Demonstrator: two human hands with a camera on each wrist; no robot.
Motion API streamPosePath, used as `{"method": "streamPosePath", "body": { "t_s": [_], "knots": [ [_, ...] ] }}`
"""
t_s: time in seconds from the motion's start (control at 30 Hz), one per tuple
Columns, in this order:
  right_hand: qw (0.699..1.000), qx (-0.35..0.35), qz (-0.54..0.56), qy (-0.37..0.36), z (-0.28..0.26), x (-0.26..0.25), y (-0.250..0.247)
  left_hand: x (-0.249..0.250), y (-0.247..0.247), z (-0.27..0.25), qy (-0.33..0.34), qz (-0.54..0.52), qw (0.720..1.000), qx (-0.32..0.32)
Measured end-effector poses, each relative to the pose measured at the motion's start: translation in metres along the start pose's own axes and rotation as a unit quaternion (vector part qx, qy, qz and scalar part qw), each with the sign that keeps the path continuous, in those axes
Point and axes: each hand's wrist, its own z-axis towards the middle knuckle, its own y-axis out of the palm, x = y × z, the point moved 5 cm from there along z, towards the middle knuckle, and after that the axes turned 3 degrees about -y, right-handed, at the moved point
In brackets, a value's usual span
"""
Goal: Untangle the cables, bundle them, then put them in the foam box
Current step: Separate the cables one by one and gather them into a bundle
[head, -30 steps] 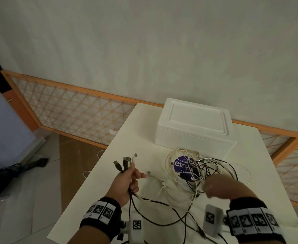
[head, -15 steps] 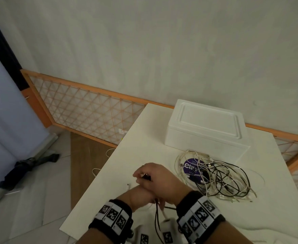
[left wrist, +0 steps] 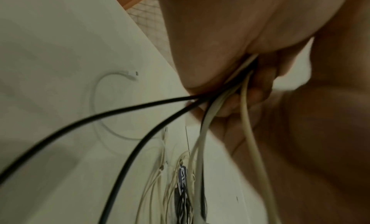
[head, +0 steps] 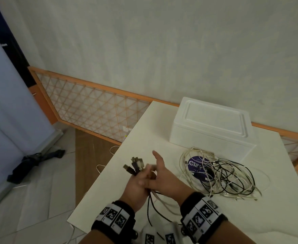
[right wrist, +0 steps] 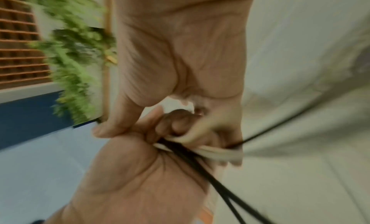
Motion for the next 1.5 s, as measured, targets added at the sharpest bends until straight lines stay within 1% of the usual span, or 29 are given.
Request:
{"method": "streamPosePath", "body": {
  "t_s": [0.07,0.1,0.13,0.17,0.23,0.27,0.33,0.4,0.43,0.47,0.53,0.57,0.63,0.67,0.73,0.8,0.87,1.03,1.13,1.2,1.3,1.37,1.43,1.5],
  "knots": [
    [0.997,-0.019,0.048,0.050,-0.007,0.022,0.006,0.004,-0.006,0.004,-0.004,0.003,1.000,0.024],
    [0.997,-0.019,0.041,0.058,-0.010,0.030,0.009,0.006,-0.007,0.005,0.001,0.008,0.999,0.032],
    [0.999,-0.011,0.011,0.050,-0.011,0.034,0.010,0.006,-0.007,0.004,-0.002,0.009,0.999,0.035],
    [0.999,0.006,-0.045,0.027,-0.012,0.036,0.011,0.004,-0.008,0.003,-0.006,0.003,0.999,0.036],
    [0.991,0.030,-0.132,-0.015,-0.015,0.030,0.014,0.001,-0.010,0.004,-0.006,-0.002,0.999,0.035],
    [0.988,0.035,-0.148,-0.018,-0.016,0.030,0.016,0.000,-0.011,0.004,-0.008,0.001,0.999,0.037],
    [0.989,0.024,-0.143,-0.017,-0.017,0.027,0.020,-0.004,-0.012,0.007,-0.028,-0.005,0.999,0.028],
    [0.984,0.008,-0.174,-0.022,-0.017,0.023,0.021,-0.004,-0.010,0.009,-0.041,-0.039,0.998,0.037],
    [0.979,0.010,-0.204,-0.023,-0.016,0.021,0.019,-0.003,-0.009,0.009,-0.042,-0.075,0.995,0.054],
    [0.966,0.020,-0.255,-0.030,-0.016,0.017,0.016,-0.003,-0.008,0.009,-0.041,-0.121,0.989,0.070],
    [0.934,0.033,-0.354,-0.038,-0.017,0.014,0.014,-0.007,-0.002,0.006,-0.043,-0.207,0.974,0.086],
    [0.924,0.039,-0.379,-0.039,-0.019,0.013,0.015,-0.010,0.001,0.006,-0.048,-0.228,0.969,0.087],
    [0.910,0.041,-0.410,-0.033,-0.025,0.016,0.015,-0.012,0.007,0.005,-0.054,-0.235,0.967,0.087],
    [0.904,0.044,-0.426,-0.020,-0.030,0.020,0.009,-0.009,0.004,0.004,-0.048,-0.234,0.966,0.094],
    [0.890,0.049,-0.452,0.033,-0.044,0.037,-0.013,0.000,-0.013,0.009,-0.031,-0.248,0.960,0.129],
    [0.892,0.033,-0.444,0.079,-0.062,0.053,-0.029,0.002,-0.031,0.015,-0.045,-0.266,0.953,0.141],
    [0.897,0.027,-0.432,0.094,-0.076,0.064,-0.036,-0.005,-0.037,0.018,-0.061,-0.273,0.951,0.133],
    [0.891,0.089,-0.418,0.149,-0.103,0.095,-0.064,-0.007,-0.047,0.024,-0.054,-0.267,0.951,0.146],
    [0.892,0.102,-0.417,0.142,-0.110,0.103,-0.075,-0.004,-0.054,0.025,-0.047,-0.285,0.944,0.161],
    [0.881,0.105,-0.433,0.156,-0.120,0.110,-0.086,0.002,-0.063,0.025,-0.042,-0.288,0.941,0.173],
    [0.865,0.122,-0.443,0.201,-0.138,0.122,-0.110,0.013,-0.078,0.028,-0.035,-0.286,0.939,0.188],
    [0.859,0.134,-0.455,0.194,-0.142,0.125,-0.121,0.013,-0.085,0.030,-0.030,-0.282,0.939,0.194],
    [0.850,0.138,-0.458,0.222,-0.156,0.136,-0.135,0.016,-0.098,0.030,-0.028,-0.279,0.934,0.222],
    [0.814,0.143,-0.487,0.283,-0.187,0.156,-0.161,0.027,-0.118,0.029,-0.020,-0.281,0.924,0.258]
  ]
}}
